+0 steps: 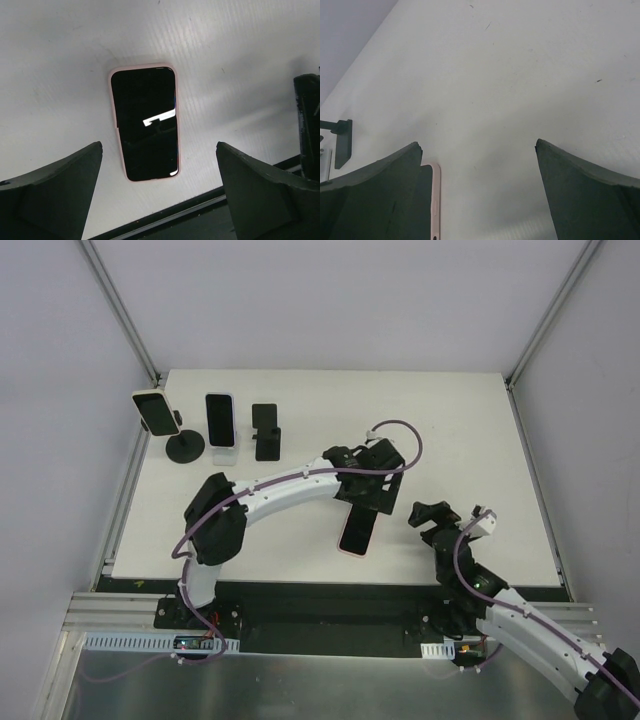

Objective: Place the phone on the phone stand

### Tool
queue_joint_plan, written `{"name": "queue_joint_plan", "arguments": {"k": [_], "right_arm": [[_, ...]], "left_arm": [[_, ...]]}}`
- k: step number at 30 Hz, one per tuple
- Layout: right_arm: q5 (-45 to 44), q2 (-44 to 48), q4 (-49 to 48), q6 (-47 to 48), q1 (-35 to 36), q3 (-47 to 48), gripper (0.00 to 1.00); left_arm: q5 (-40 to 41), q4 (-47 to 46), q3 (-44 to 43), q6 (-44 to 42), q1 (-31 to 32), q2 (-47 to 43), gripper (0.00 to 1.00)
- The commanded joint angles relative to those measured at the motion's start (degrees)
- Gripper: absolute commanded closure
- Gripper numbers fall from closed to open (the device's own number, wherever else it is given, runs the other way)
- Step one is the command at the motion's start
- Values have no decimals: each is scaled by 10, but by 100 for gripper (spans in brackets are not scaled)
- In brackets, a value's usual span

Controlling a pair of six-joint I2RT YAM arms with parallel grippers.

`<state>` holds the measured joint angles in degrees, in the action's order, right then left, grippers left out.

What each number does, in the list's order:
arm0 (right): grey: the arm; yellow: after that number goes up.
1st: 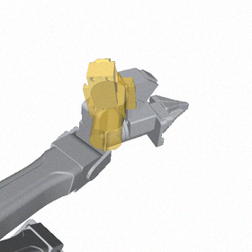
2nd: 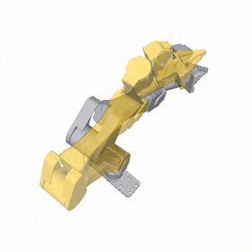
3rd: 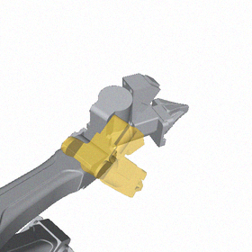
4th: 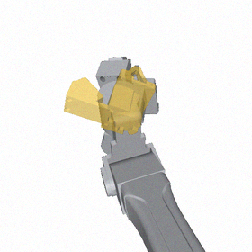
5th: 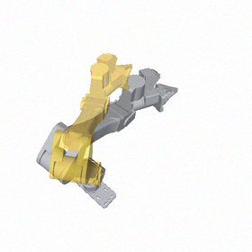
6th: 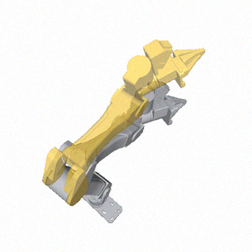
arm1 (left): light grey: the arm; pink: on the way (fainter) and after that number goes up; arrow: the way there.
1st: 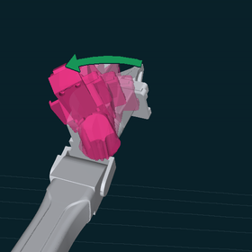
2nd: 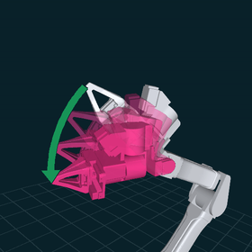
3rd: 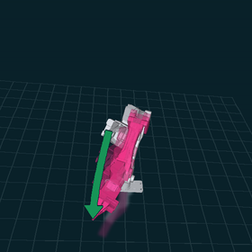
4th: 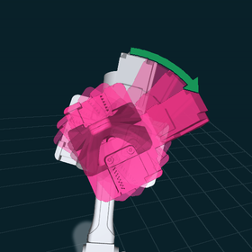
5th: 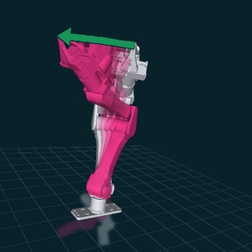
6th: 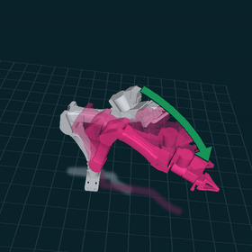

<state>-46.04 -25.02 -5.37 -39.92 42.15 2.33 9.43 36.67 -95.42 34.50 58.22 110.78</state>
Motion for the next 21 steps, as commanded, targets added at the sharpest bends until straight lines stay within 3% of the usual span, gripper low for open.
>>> {"name": "queue_joint_plan", "arguments": {"k": [1,12,16,21], "right_arm": [[-13,38,-32,10,-9,-15,1],[-26,264,84,-9,-21,-77,1],[-29,250,91,-37,-21,-75,1],[-22,168,91,-66,-21,-56,1]], "left_arm": [[40,73,-47,14,8,43,6],[11,106,-115,26,15,123,4],[9,108,-134,38,18,150,1],[20,116,-158,39,17,177,3]]}}
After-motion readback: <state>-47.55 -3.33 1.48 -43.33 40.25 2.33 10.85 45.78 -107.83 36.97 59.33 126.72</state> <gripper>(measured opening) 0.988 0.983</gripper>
